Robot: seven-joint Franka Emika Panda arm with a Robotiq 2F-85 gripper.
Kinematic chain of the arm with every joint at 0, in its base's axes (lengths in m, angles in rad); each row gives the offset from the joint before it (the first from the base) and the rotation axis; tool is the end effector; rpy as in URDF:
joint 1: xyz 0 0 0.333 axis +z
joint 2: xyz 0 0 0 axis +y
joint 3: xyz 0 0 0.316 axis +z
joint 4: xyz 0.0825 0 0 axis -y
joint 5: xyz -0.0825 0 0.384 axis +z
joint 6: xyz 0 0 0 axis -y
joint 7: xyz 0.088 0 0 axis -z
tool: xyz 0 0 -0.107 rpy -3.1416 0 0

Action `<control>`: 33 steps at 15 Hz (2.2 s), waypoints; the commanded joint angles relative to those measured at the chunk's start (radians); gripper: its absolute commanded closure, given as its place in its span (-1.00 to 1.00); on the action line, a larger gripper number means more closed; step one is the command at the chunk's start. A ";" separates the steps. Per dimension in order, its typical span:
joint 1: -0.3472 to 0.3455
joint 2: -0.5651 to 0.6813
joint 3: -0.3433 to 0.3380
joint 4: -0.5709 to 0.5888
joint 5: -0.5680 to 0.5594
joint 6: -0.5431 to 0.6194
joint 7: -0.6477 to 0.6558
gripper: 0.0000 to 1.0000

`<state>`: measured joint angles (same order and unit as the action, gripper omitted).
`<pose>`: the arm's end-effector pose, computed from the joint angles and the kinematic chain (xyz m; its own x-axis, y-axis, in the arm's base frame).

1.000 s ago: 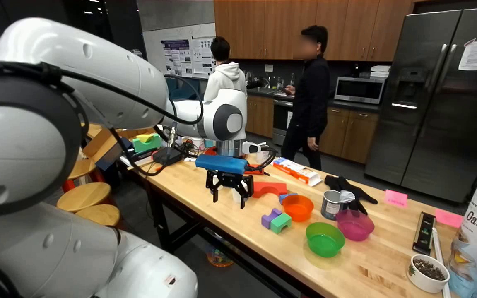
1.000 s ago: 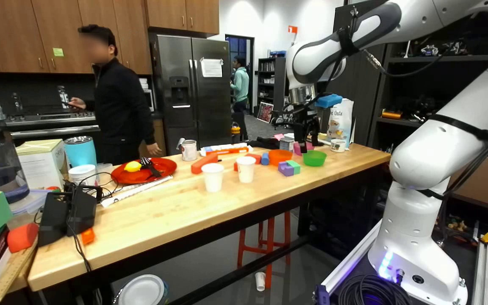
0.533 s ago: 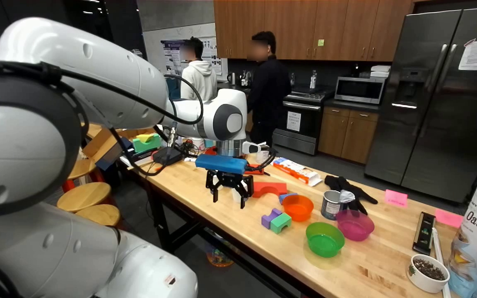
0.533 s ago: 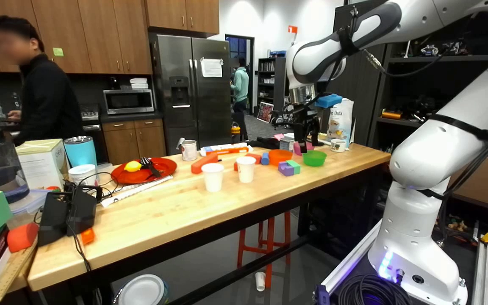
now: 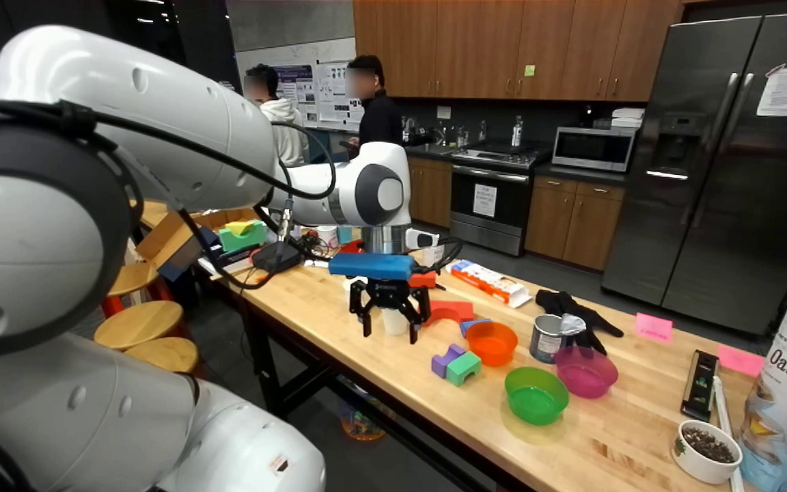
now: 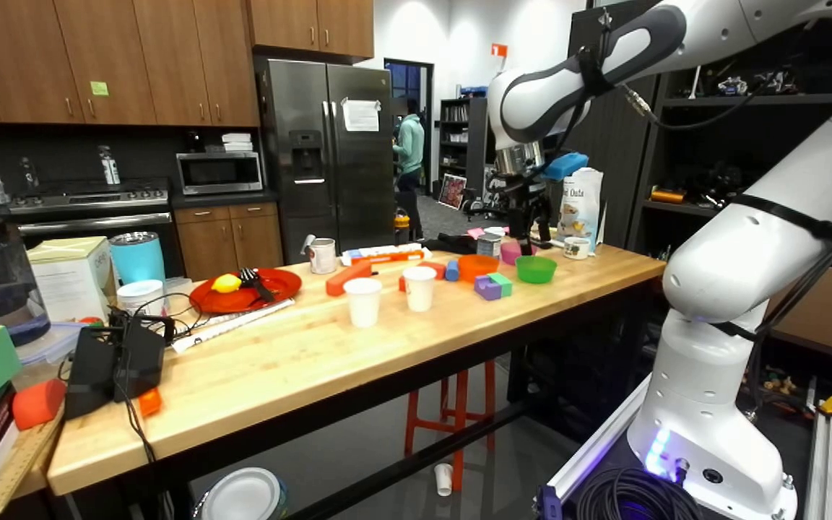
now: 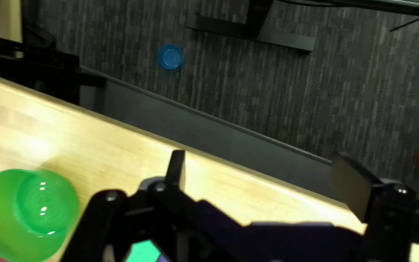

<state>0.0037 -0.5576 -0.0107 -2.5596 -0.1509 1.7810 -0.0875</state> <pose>0.3489 -0.0154 0.4364 0.9661 0.1138 -0.2318 0.1425 -0.9835 0.1111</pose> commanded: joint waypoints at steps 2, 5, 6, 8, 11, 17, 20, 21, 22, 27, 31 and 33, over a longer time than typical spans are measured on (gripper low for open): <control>-0.071 -0.019 0.012 0.093 -0.258 -0.060 0.006 -1.00; -0.085 -0.010 -0.017 0.121 -0.389 0.012 -0.008 -1.00; -0.087 -0.004 -0.033 0.122 -0.402 0.058 -0.001 -1.00; -0.088 0.012 -0.055 0.118 -0.404 0.133 0.010 -1.00; -0.091 0.033 -0.074 0.105 -0.383 0.224 0.025 -1.00; -0.093 0.084 -0.083 0.070 -0.358 0.397 0.019 -1.00; -0.094 0.109 -0.083 0.059 -0.346 0.453 0.007 -1.00; -0.095 0.116 -0.084 0.057 -0.341 0.469 0.005 -1.00; -0.094 0.123 -0.084 0.053 -0.334 0.484 -0.001 -1.00; -0.103 0.141 -0.070 0.068 -0.359 0.509 -0.024 -1.00; -0.125 0.123 -0.040 0.132 -0.508 0.485 -0.043 -1.00; -0.117 0.151 -0.066 0.197 -0.539 0.530 -0.084 -1.00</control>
<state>-0.0989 -0.4248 -0.0655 -2.4432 -0.6477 2.2819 -0.0993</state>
